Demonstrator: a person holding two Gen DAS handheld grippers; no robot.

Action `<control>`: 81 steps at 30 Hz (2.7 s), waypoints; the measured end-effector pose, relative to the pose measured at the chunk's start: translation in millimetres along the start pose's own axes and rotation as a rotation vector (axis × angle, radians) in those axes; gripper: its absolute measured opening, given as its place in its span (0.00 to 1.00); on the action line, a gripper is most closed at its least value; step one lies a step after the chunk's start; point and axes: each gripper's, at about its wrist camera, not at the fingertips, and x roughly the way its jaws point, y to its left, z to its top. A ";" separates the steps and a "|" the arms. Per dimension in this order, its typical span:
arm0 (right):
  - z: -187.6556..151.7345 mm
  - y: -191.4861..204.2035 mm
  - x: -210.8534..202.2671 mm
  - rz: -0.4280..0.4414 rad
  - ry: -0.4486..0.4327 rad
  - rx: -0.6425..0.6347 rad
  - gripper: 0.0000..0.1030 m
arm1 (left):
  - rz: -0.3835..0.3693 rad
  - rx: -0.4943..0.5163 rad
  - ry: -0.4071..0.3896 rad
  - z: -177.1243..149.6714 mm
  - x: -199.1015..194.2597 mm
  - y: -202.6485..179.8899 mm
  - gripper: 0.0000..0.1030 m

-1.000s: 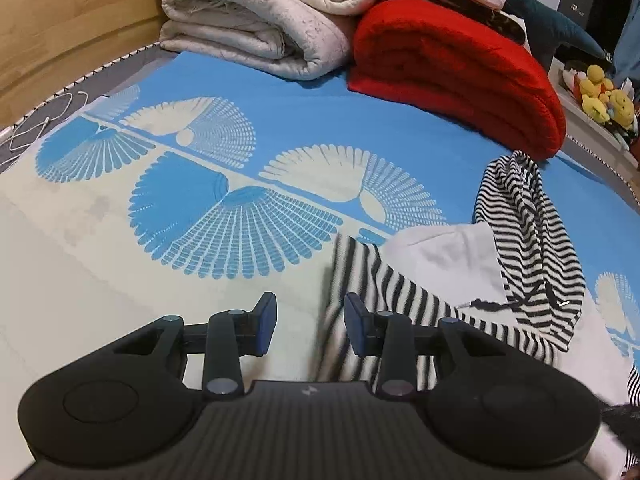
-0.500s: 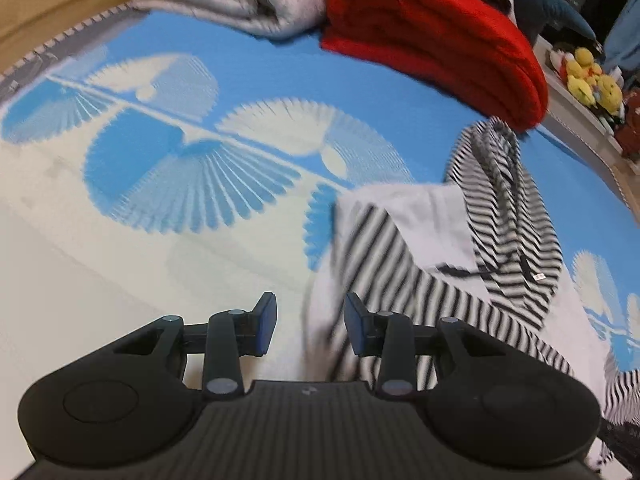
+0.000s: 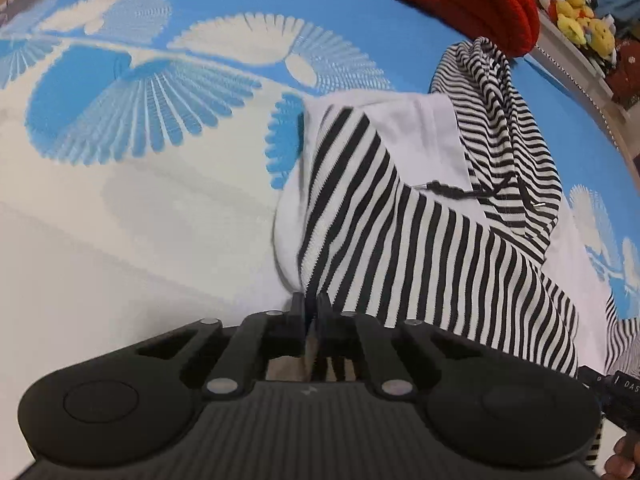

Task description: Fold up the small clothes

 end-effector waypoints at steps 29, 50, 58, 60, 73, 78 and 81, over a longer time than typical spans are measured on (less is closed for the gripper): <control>23.4 1.7 -22.3 -0.002 -0.147 -0.034 0.14 | 0.040 0.538 0.143 -37.3 3.9 -23.6 0.15; 16.6 -4.2 3.8 -0.009 0.033 -0.052 0.42 | 0.073 0.383 0.039 -23.8 3.1 -24.5 0.23; 38.0 -41.2 -43.4 -0.007 -0.175 -0.031 0.43 | 0.107 0.331 -0.075 -19.2 -16.3 -40.1 0.34; 42.8 -61.9 -51.2 -0.024 -0.203 -0.004 0.43 | 0.095 0.340 -0.108 -20.9 -23.3 -54.5 0.39; 71.0 -248.9 -89.1 -0.181 -0.415 0.388 0.01 | 0.037 0.405 -0.133 -39.3 -21.5 -96.4 0.46; 79.9 -293.7 -77.1 -0.142 -0.446 0.528 0.15 | 0.036 0.399 -0.120 -39.9 -17.2 -95.6 0.46; 80.8 -300.4 -67.9 -0.120 -0.440 0.542 0.43 | 0.037 0.401 -0.116 -39.9 -15.5 -96.5 0.46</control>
